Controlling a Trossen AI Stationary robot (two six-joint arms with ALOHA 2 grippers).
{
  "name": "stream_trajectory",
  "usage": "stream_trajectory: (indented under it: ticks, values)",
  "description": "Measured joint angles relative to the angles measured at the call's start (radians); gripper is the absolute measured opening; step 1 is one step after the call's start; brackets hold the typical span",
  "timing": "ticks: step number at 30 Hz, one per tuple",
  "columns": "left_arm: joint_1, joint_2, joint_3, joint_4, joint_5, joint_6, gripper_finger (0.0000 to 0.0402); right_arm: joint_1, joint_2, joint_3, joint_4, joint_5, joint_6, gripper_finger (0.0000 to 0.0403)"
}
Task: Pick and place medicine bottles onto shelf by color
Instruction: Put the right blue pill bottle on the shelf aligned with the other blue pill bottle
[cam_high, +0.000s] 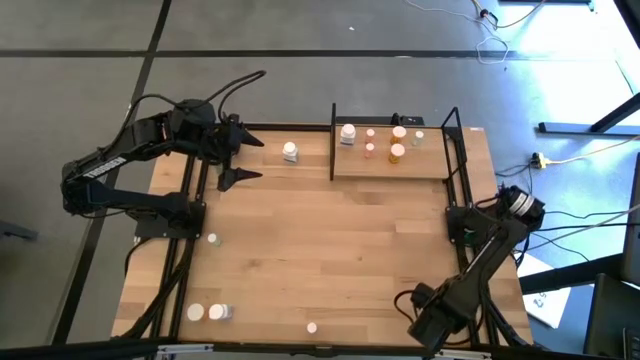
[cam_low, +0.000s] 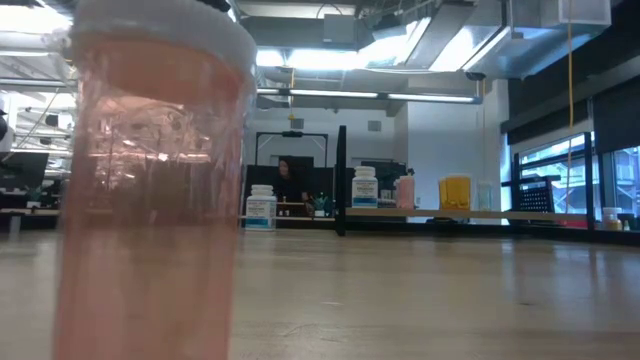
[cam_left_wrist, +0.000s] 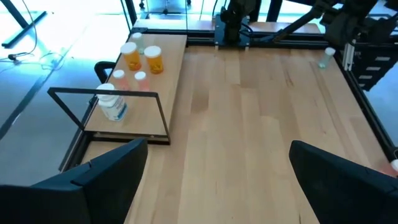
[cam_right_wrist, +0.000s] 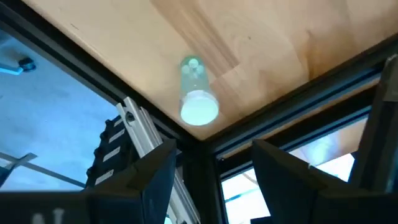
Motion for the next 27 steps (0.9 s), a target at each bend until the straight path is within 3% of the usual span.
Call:
stream_trajectory:
  ticks: [11, 16, 27]
  values:
    - [0.000, 0.000, 0.000, 0.008, 0.000, -0.022, 0.0387, 0.008, 0.010, -0.012, 0.054, 0.046, -0.007, 0.0212]
    - [0.000, 0.000, 0.000, 0.034, 0.000, -0.022, 0.0387, 0.014, 0.010, -0.091, 0.167, -0.001, 0.004, 0.0212]
    - [0.000, 0.000, 0.000, 0.079, 0.008, -0.028, 0.0387, 0.016, 0.010, -0.146, 0.209, -0.023, -0.020, 0.0212]
